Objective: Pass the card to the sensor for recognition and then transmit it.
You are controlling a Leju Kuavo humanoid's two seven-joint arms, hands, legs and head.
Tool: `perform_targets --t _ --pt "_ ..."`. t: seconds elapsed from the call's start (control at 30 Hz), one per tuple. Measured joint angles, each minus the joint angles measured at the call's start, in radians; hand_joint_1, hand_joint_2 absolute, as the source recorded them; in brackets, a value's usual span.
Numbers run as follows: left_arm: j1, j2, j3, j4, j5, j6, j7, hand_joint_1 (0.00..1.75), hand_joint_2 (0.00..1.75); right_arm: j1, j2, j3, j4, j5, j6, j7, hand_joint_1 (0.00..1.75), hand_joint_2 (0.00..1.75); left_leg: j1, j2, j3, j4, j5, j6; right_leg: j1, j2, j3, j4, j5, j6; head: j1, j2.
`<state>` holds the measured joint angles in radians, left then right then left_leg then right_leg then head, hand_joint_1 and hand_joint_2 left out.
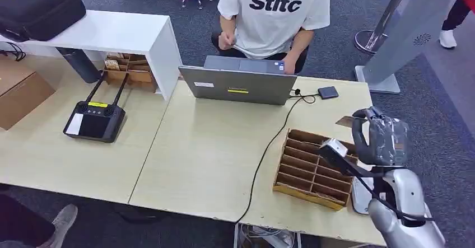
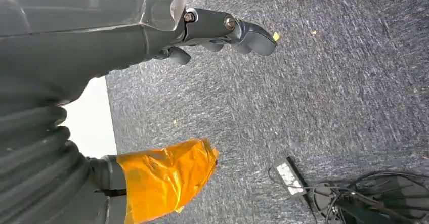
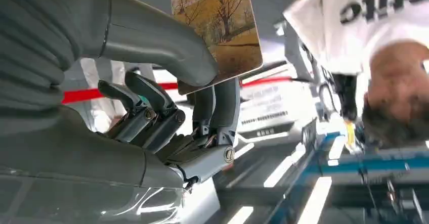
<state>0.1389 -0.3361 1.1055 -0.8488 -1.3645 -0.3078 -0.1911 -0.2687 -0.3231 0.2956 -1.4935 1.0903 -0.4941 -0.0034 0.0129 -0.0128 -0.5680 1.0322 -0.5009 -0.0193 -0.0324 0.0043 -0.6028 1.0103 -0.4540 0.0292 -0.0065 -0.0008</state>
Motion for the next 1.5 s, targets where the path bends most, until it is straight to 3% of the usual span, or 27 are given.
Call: perform_targets --t 0.37,0.47,0.63,0.77,0.9,1.13,1.5 --pt "-0.010 -0.001 0.029 0.003 -0.044 0.027 -0.037 0.00 1.75 -0.055 0.012 -0.039 -0.107 -0.028 -0.064 -0.036 1.75 1.75 0.000 0.001 0.000 0.000 0.000 0.000 0.000 0.001 0.000 0.000 0.000 0.000 0.000 0.000" --pt "-0.036 0.011 0.037 0.034 -0.061 0.067 -0.051 0.00 1.75 -0.144 0.029 -0.030 -0.095 -0.069 0.023 -0.038 1.75 1.75 0.000 0.001 -0.001 0.000 0.001 0.000 0.000 0.001 0.000 0.001 0.001 -0.001 0.000 0.000" --pt "-0.112 0.076 0.035 0.186 -0.061 0.181 -0.064 0.00 1.75 -0.417 0.079 0.052 0.119 -0.085 0.180 0.015 1.75 1.75 0.000 0.000 -0.001 0.000 0.007 -0.002 0.000 0.001 -0.001 0.002 0.006 -0.002 0.000 0.000" --pt "-0.155 0.131 0.021 0.307 -0.018 0.242 -0.064 0.00 1.75 -0.616 0.126 0.120 0.339 -0.091 0.237 0.050 1.75 1.75 0.000 -0.001 -0.001 0.000 0.009 -0.003 0.000 0.000 -0.002 0.003 0.007 -0.003 0.000 0.000" --pt "-0.164 0.168 0.015 0.381 0.014 0.267 -0.064 0.00 1.75 -0.730 0.162 0.170 0.494 -0.085 0.269 0.064 1.75 1.75 0.001 -0.001 -0.002 0.000 0.009 -0.003 0.000 0.000 -0.002 0.004 0.007 -0.003 0.000 0.000" --pt "-0.163 0.203 0.014 0.425 0.047 0.275 -0.066 0.00 1.75 -0.814 0.210 0.228 0.656 -0.077 0.308 0.088 1.75 1.75 0.001 -0.001 -0.003 0.000 0.009 -0.003 0.000 0.000 -0.003 0.003 0.007 -0.003 0.000 0.000" --pt "-0.159 0.230 0.014 0.426 0.069 0.271 -0.063 0.00 1.75 -0.842 0.261 0.267 0.753 -0.084 0.321 0.096 1.75 1.75 0.001 -0.001 -0.002 0.000 0.009 -0.003 0.000 0.000 -0.003 0.003 0.007 -0.003 0.000 0.000"
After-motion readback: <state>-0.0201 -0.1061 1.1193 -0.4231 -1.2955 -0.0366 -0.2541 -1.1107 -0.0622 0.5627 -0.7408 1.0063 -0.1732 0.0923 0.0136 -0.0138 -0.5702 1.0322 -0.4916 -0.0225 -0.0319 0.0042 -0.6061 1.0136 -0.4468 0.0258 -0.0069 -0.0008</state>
